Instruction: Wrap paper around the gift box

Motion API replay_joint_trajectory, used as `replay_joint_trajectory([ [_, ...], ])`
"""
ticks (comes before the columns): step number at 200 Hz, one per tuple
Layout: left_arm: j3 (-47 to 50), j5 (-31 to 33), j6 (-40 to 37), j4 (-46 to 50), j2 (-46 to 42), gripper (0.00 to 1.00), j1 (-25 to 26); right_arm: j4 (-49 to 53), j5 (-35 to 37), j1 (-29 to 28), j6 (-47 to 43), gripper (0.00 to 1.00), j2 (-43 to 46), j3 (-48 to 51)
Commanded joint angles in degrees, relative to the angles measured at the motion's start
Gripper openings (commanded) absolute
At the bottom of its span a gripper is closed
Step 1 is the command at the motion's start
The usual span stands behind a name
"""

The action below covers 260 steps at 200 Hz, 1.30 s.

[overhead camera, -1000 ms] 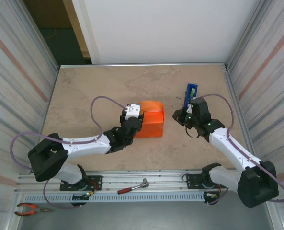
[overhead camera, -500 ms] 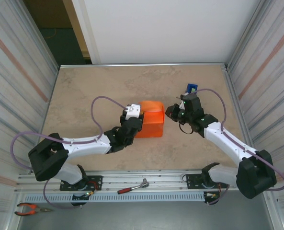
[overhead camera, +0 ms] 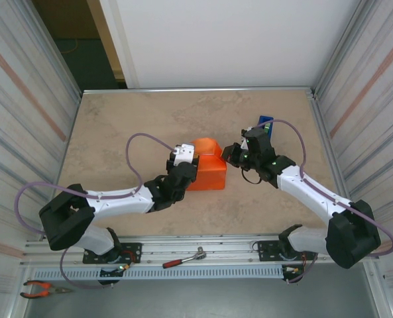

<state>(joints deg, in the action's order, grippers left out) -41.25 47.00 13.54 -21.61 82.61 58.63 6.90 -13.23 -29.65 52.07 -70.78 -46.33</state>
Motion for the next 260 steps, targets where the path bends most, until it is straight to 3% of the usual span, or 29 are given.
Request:
replay_joint_trajectory([
  [1, 1.03, 1.42, -0.75, 7.03, 2.12, 0.51, 0.26, 0.22, 0.84, -0.23, -0.89, 0.00, 0.18, -1.65],
  [48, 1.08, 1.60, -0.73, 7.19, 1.88, 0.50, 0.26, 0.92, -1.25, -1.49, -3.32, 0.00, -2.51, -3.85],
  [139, 1.56, 1.69, 0.21, 7.46, 1.70, 0.49, 0.26, 7.67, 1.43, -5.43, -9.09, 0.00, -5.65, -5.92],
  [215, 1.28, 1.11, 0.52, 8.11, 0.26, 0.48, 0.30, 17.01, 17.21, -14.79, -19.11, 0.00, -12.14, -6.74],
  [260, -2.01, -2.72, 1.09, 13.43, -5.61, 0.50, 0.25, 15.41, 19.90, -17.20, -17.49, 0.00, -13.12, -3.22],
])
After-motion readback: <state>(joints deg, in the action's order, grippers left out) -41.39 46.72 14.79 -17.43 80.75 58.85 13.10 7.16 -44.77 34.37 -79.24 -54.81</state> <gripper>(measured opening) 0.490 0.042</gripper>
